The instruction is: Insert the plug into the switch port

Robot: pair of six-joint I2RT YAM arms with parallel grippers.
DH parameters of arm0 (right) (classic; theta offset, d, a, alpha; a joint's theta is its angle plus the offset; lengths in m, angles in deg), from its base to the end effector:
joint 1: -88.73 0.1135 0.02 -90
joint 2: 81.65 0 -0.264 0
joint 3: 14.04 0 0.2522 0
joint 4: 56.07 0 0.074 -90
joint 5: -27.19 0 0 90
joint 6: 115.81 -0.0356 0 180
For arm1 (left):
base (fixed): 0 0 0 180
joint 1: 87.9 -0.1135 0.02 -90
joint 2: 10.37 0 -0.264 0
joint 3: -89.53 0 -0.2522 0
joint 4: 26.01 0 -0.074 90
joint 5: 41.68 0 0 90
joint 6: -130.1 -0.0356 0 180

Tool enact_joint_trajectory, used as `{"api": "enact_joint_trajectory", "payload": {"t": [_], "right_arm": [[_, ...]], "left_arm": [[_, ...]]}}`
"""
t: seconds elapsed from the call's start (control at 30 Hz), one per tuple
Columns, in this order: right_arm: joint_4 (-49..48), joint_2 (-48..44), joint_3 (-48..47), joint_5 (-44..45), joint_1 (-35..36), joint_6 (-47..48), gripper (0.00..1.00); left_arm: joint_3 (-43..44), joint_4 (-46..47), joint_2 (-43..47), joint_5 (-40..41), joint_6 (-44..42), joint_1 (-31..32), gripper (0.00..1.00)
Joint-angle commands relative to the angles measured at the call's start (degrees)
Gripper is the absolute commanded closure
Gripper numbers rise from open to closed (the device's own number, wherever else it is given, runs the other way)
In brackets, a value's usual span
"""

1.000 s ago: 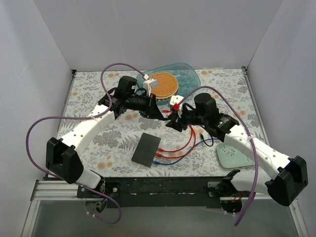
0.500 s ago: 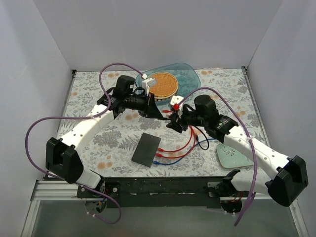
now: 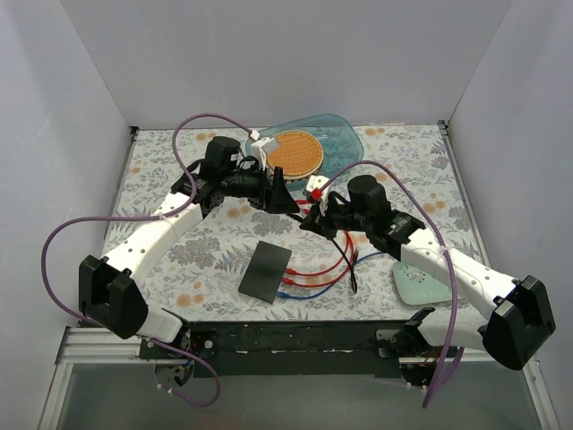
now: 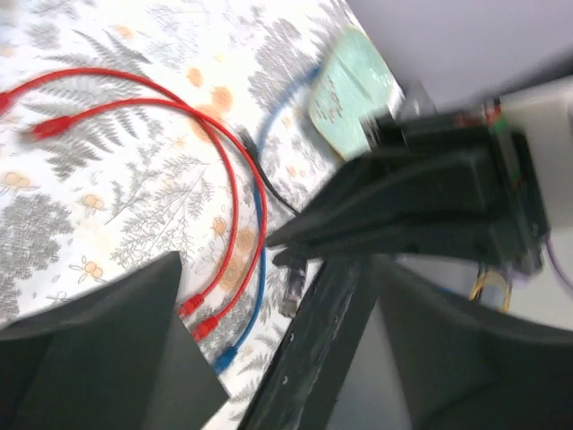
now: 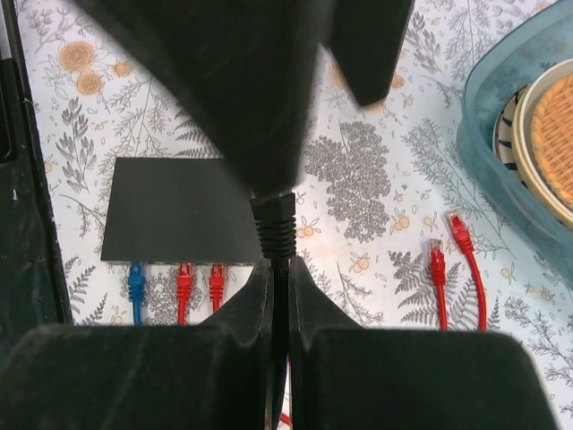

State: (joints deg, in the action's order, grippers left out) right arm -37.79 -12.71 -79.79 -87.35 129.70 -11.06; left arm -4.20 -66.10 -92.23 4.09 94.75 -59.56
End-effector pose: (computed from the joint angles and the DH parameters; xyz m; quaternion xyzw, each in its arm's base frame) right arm 0.1987 0.1921 0.3069 -0.4832 0.6580 0.2958 0.4960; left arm 0.2654 -0.1713 0.3362 -0.0203 0.8418 -0.5311 0.0948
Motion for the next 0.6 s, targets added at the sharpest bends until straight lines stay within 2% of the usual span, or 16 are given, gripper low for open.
{"api": "enact_joint_trajectory", "payload": {"t": [0.0, 0.07, 0.2, 0.43, 0.57], "right_arm": [[-0.9, -1.1, 1.2, 0.0, 0.2, -1.0, 0.99], [-0.6, -1.5, 1.4, 0.0, 0.1, -0.9, 0.99], [-0.1, -1.8, 1.2, 0.3, 0.2, -0.8, 0.99], [0.1, -1.5, 0.4, -1.0, 0.2, -0.6, 0.99], [0.1, -1.3, -0.3, 1.6, 0.2, -1.4, 0.99]], "left_arm": [[-0.8, 3.5, 5.7, 18.2, 4.8, -0.6, 0.02], [-2.8, 6.4, 7.0, 18.2, 5.8, -1.3, 0.02], [-5.2, 9.5, 8.7, 11.8, 5.4, -1.5, 0.03], [-8.3, 11.2, 7.7, -0.2, 2.2, -1.5, 0.18], [-9.9, 12.3, 8.7, 0.1, 2.3, -1.5, 0.2]]}}
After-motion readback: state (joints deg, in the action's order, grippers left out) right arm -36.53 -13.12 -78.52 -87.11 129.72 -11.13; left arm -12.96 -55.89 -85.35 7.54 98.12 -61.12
